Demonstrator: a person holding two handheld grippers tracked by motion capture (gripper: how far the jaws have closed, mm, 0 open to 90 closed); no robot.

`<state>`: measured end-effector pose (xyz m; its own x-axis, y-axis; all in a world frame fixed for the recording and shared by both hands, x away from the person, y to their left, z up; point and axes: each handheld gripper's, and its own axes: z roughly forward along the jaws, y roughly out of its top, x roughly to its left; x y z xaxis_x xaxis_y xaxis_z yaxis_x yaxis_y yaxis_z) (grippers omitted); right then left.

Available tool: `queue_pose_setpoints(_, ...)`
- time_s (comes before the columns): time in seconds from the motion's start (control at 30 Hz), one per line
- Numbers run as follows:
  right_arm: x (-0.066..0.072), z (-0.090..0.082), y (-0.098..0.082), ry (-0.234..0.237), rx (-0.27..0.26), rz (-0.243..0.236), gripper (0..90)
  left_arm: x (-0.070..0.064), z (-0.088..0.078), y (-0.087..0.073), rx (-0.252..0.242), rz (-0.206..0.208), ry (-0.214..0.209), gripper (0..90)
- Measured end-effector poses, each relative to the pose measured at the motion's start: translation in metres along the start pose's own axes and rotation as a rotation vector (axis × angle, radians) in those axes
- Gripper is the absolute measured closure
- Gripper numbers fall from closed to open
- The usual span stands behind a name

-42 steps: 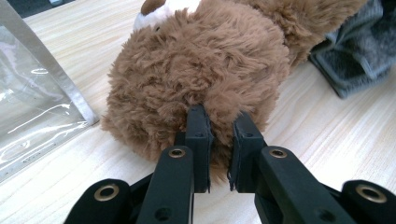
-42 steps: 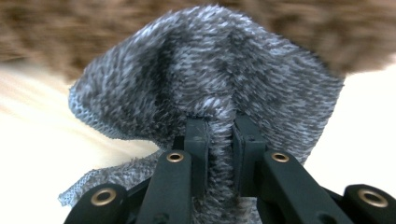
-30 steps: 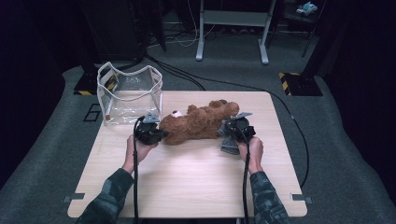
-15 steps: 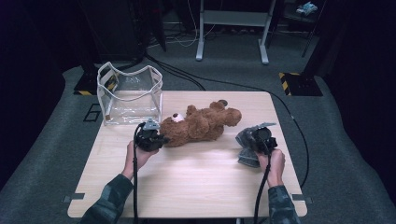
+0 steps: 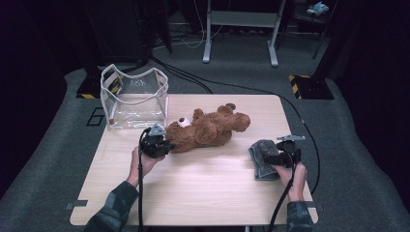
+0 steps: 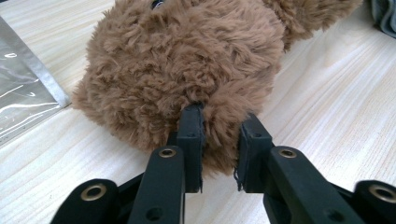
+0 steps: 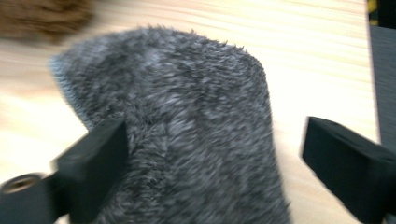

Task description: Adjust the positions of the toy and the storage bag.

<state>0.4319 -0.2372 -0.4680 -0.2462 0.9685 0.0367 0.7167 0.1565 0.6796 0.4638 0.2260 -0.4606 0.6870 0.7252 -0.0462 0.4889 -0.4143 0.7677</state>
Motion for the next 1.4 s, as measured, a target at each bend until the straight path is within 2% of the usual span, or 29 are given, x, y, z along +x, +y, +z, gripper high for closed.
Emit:
queue_pose_setpoints(0.03,0.001,-0.004,-0.003,0.003,-0.012,0.000,0.2,-0.001,0.001,0.000,-0.006,-0.006,0.007,67.6)
queue_pose_setpoints(0.1,0.003,-0.013,-0.011,0.047,-0.041,-0.022,0.0,-0.001,0.000,0.001,-0.003,-0.001,0.006,63.3)
queue_pose_setpoints(0.2,0.004,-0.025,-0.021,0.079,-0.073,-0.046,0.0,-0.003,0.001,0.003,-0.014,-0.004,0.020,52.7)
queue_pose_setpoints(0.3,0.006,-0.037,-0.034,0.112,-0.100,-0.047,0.0,-0.004,0.000,0.004,-0.014,-0.013,0.032,42.1)
queue_pose_setpoints(0.33,0.007,-0.040,-0.039,0.116,-0.104,-0.048,0.0,-0.005,0.000,0.004,-0.017,-0.017,0.030,37.9)
queue_pose_setpoints(0.53,0.002,-0.042,-0.072,0.110,-0.089,-0.029,0.0,-0.010,-0.005,0.010,-0.026,-0.016,0.040,27.6)
queue_pose_setpoints(0.7,-0.006,-0.037,-0.093,0.065,-0.077,-0.002,0.0,-0.016,-0.010,0.020,-0.046,-0.011,0.064,23.3)
queue_pose_setpoints(0.8,-0.010,-0.032,-0.101,0.056,-0.058,0.023,0.0,-0.019,-0.010,0.028,-0.054,-0.001,0.065,22.1)
queue_pose_setpoints(0.9,-0.013,-0.027,-0.106,0.025,-0.054,0.013,0.0,-0.024,-0.008,0.037,-0.057,0.016,0.060,21.3)
queue_pose_setpoints(1.0,-0.016,-0.022,-0.108,0.014,-0.031,0.017,0.0,-0.033,-0.001,0.045,-0.075,0.032,0.044,20.5)
queue_pose_setpoints(1.3,-0.015,-0.025,-0.106,0.017,-0.039,0.023,0.0,-0.072,0.030,0.075,-0.090,0.107,-0.022,20.1)
queue_pose_setpoints(1.4,-0.016,-0.027,-0.103,0.019,-0.039,0.015,0.0,-0.081,0.039,0.083,-0.091,0.137,-0.017,20.4)
